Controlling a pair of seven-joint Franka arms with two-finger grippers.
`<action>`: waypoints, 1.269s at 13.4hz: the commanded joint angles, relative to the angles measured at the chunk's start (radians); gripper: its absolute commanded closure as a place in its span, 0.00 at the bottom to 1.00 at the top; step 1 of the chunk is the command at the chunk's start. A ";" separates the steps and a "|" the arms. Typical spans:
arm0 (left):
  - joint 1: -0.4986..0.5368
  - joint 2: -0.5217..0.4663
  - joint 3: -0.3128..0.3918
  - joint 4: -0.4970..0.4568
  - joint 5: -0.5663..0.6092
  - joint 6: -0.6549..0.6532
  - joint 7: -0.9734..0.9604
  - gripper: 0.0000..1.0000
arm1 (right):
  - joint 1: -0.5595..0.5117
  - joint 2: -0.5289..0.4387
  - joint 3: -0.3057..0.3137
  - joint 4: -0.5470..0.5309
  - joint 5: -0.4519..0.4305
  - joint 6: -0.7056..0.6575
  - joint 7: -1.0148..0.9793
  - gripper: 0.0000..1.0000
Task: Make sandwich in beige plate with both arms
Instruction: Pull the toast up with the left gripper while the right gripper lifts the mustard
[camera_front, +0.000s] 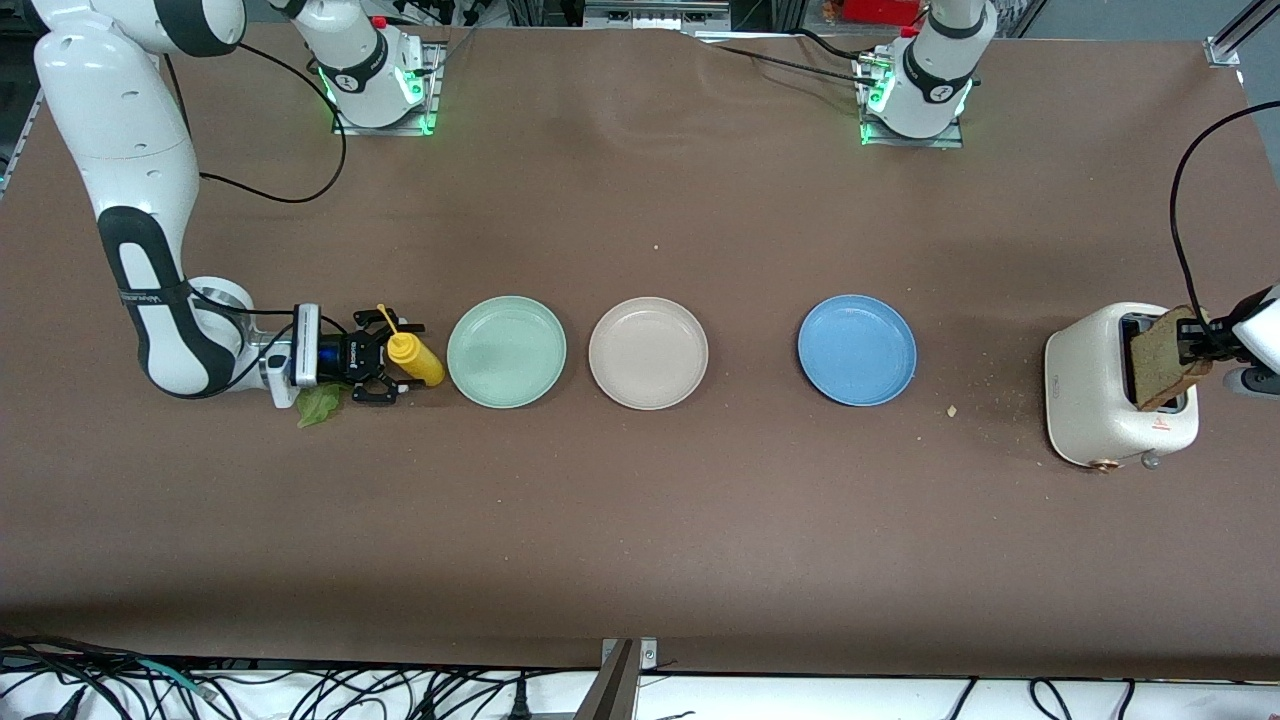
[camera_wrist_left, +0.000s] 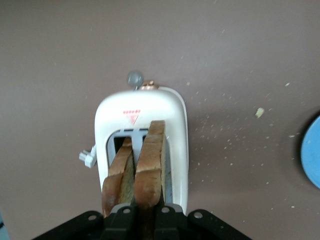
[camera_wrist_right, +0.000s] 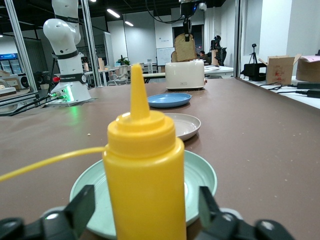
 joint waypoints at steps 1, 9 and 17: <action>-0.029 0.008 0.002 0.102 0.029 -0.098 0.015 1.00 | -0.012 0.008 0.002 0.018 0.013 -0.052 0.002 0.84; -0.182 0.060 -0.016 0.124 -0.362 -0.277 -0.064 1.00 | -0.014 -0.035 -0.004 0.160 -0.089 -0.105 0.215 1.00; -0.411 0.221 -0.047 0.127 -0.718 -0.270 -0.330 1.00 | -0.015 -0.062 -0.010 0.421 -0.505 -0.120 0.719 1.00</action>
